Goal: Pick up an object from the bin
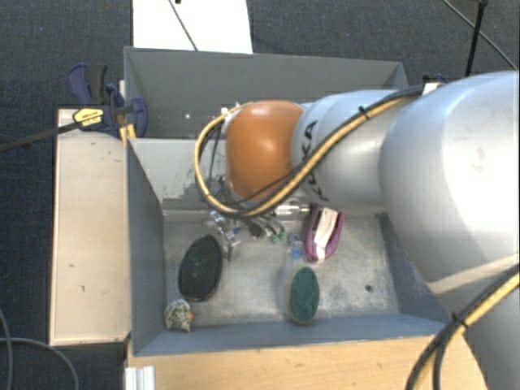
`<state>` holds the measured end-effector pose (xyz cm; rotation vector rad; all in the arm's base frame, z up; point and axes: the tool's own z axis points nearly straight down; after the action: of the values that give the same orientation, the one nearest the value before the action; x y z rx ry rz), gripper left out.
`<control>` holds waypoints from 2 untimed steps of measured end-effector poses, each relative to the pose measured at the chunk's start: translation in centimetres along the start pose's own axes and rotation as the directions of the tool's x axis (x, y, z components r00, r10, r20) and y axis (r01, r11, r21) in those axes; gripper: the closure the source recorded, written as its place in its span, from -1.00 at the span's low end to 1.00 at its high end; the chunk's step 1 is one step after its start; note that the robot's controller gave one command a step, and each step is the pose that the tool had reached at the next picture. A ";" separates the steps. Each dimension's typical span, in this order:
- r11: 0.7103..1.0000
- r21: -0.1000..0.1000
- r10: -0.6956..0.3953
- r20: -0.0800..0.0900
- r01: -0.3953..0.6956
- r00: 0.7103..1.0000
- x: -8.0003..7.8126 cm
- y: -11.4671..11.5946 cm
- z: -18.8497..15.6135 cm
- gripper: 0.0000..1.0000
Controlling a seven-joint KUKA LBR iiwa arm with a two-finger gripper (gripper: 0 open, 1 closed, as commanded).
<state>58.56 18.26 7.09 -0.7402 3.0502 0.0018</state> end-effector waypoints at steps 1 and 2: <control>0.894 0.000 -0.447 0.001 0.447 0.894 5.5 5.0 -1.3 1.00; 0.896 0.000 -0.444 0.000 0.444 0.896 5.6 4.9 -1.3 -1.00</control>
Offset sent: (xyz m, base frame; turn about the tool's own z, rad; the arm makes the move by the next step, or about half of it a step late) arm -0.0729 0.0185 0.0123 -0.4655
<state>51.34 20.10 8.36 -1.4168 2.8011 0.0010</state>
